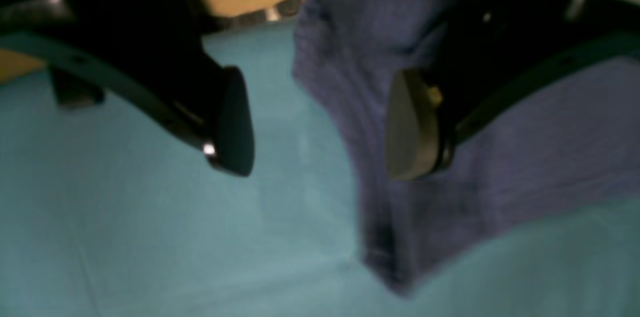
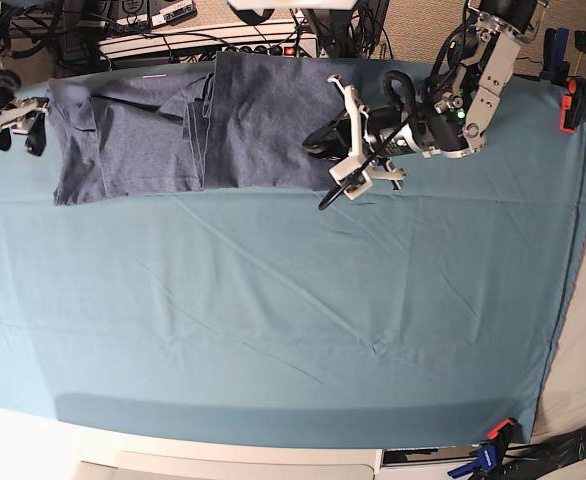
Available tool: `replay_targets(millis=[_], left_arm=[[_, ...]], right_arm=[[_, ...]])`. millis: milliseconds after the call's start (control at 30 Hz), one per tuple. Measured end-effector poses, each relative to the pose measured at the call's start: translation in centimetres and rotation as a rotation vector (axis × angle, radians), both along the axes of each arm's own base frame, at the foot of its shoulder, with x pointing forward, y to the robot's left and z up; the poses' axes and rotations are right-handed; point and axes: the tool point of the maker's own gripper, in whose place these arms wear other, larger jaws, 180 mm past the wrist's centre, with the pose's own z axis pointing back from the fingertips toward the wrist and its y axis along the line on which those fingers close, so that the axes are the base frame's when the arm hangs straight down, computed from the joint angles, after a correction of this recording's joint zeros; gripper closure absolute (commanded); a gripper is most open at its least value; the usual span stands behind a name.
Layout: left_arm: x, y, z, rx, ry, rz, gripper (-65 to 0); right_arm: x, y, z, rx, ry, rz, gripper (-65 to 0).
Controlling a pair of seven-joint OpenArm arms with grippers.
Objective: Fold the T-shirt properly
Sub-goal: 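Release the hem end with the left gripper and hold the strip with the right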
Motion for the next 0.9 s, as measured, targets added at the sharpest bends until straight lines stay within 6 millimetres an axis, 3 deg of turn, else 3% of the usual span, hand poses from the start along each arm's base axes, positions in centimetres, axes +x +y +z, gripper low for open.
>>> replay_targets(millis=[167,333,467,900], left_arm=[[0.0,0.0,0.0,0.002,-0.001,0.0,-6.2],[0.1,0.0,0.0,0.003,-0.004,0.0,-6.2],[0.1,0.0,0.0,0.003,-0.003,0.0,-6.2],[0.1,0.0,0.0,0.003,-0.003,0.0,-6.2]], right_arm=[[0.9,-0.4,-2.4,0.185,-0.021,-0.068,-42.2],[0.8,0.4,-4.4,0.276,0.061,-0.01,-42.2],[1.2,1.7,-4.4,0.302,0.068,0.055,-42.2],[0.9,2.5,-4.4,0.331,0.091,0.092,-42.1]])
